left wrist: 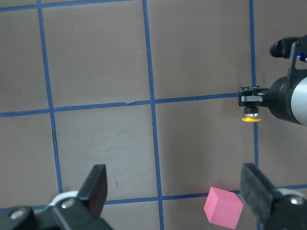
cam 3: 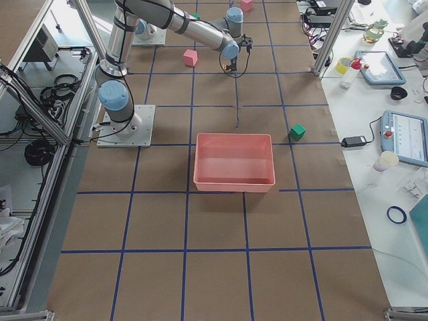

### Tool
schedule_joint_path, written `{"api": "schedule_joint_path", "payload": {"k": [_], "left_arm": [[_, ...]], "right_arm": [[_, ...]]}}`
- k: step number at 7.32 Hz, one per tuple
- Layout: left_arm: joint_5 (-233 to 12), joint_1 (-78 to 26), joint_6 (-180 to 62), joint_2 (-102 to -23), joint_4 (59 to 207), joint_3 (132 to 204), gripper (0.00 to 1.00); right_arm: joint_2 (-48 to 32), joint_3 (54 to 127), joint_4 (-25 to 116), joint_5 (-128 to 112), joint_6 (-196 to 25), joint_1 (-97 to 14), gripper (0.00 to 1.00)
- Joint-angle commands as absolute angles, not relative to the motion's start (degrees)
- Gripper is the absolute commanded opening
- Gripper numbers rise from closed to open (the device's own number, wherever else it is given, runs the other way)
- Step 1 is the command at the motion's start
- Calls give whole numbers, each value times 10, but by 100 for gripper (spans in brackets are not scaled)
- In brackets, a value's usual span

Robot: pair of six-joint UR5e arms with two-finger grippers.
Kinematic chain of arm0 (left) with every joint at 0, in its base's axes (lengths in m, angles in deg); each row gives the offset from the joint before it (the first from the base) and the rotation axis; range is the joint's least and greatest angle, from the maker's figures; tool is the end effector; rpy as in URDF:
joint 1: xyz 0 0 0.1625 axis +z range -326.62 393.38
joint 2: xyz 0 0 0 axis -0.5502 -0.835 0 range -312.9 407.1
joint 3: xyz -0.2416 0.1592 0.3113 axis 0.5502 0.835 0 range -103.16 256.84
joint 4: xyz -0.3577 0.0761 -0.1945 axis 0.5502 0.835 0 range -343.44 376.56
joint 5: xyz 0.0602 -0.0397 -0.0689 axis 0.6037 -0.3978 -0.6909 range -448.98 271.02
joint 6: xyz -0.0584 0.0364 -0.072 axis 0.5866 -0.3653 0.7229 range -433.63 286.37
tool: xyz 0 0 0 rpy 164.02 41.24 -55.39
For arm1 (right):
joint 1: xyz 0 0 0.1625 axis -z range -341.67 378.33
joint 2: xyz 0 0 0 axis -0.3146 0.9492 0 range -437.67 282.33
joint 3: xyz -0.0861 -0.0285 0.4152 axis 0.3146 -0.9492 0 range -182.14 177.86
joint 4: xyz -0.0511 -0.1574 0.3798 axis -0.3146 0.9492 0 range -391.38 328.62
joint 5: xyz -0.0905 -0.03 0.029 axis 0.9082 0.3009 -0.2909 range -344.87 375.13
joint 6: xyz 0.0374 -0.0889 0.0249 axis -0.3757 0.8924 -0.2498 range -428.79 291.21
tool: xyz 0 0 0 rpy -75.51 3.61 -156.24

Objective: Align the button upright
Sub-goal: 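Lower the button switch onto the table center and open the right gripper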

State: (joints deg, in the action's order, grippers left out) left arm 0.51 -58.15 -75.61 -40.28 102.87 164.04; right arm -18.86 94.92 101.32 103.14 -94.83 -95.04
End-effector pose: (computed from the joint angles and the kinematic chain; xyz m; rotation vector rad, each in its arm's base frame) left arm -0.1471 -0.4815 0.5415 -0.0968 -3.1220 0.2489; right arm 0.3776 -0.5288 0.1917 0.0696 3.0756 -0.0861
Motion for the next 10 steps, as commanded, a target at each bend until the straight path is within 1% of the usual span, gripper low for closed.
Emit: {"api": "schedule_joint_path", "payload": {"k": [1,2,3,4,5,7,8,10], "left_arm": [[6,-580,-756,-403,1028,1642,100],[5,-580,-757,-403,1029,1642,100],[6,-580,-757,-403,1029,1642,100],[5,-580,-757,-403,1028,1642,100],[5,-580,-757,-403,1028,1642,100],[6,-580,-757,-403,1029,1642,100],[5,-579,-758,-403,1028,1641,100],[5,-579,-758,-404,1028,1640,100]], "right_arm": [[-186,957,1014,1031,-948,-950,48],[-186,955,1015,1031,-947,-950,65],[-184,954,1015,1031,-947,-950,88],[-182,953,1014,1030,-947,-950,100],[-170,952,1013,1030,-937,-950,100],[-110,938,998,1033,-924,-946,100],[-84,931,961,1040,-898,-935,100],[-19,921,832,1034,-871,-854,100]]}}
